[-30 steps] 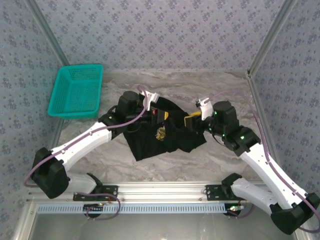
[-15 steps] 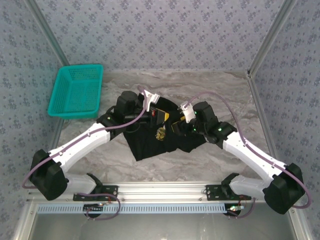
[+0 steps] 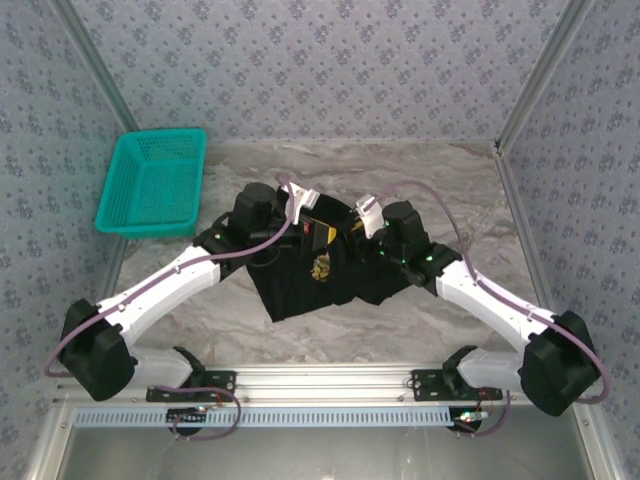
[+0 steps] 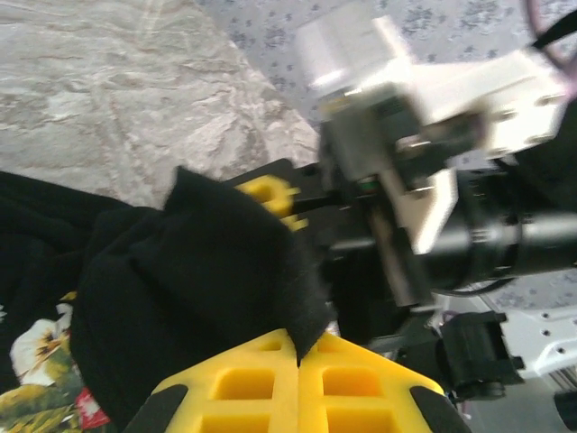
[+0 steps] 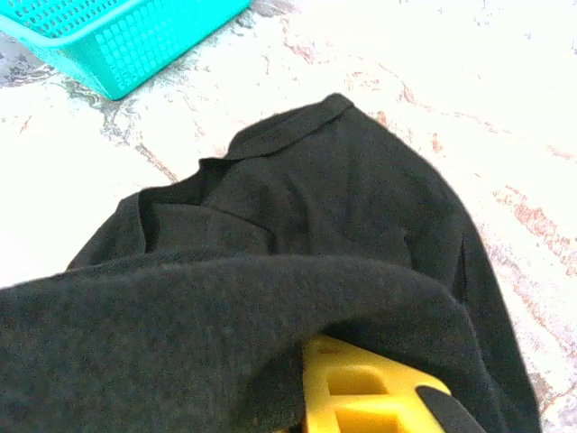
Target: Fold the inside-out t-shirt
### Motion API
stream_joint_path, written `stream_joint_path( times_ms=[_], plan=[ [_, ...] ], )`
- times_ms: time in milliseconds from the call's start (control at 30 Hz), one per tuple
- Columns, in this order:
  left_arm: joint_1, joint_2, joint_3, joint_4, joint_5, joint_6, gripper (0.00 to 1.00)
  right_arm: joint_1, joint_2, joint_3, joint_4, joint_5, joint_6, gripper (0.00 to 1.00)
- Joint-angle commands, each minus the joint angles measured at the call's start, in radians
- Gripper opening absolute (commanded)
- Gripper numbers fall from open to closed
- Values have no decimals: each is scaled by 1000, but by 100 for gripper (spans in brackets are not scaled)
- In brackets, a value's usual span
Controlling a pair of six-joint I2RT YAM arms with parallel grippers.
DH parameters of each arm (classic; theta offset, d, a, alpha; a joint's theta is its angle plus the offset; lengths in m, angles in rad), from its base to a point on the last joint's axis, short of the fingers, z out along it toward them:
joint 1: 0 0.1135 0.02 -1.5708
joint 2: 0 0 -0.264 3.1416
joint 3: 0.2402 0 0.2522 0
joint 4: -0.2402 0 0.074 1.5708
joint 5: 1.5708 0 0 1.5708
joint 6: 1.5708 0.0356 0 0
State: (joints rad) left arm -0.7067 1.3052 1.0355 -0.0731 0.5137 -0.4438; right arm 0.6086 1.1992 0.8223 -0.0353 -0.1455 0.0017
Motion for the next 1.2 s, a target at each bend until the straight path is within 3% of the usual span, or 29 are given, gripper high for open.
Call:
stream_joint_path(
  times_ms=[0,200,400,533,700,867,1000,1167],
  plan=[
    [7,-29,37,-90,-157,36,0,-10,-92,51,-109,-16,-5,6],
    [13,-20,36,-103,-244,57,0,-67,-206,83,-344,-89,23,3],
    [13,-5,48,-122,-361,74,0,-195,-202,154,-428,-355,94,6],
    [13,16,56,-119,-357,90,0,-250,-188,166,-417,-502,131,8],
    [12,15,54,-94,-300,99,0,-281,-185,152,-359,-538,186,0],
    [12,37,67,-141,-381,123,0,-347,-200,155,-241,-655,311,0],
    [13,71,93,-182,-426,109,11,-385,-220,169,-207,-686,368,0],
    [10,56,72,-153,-348,86,38,-386,-218,149,-157,-684,428,0]
  ],
)
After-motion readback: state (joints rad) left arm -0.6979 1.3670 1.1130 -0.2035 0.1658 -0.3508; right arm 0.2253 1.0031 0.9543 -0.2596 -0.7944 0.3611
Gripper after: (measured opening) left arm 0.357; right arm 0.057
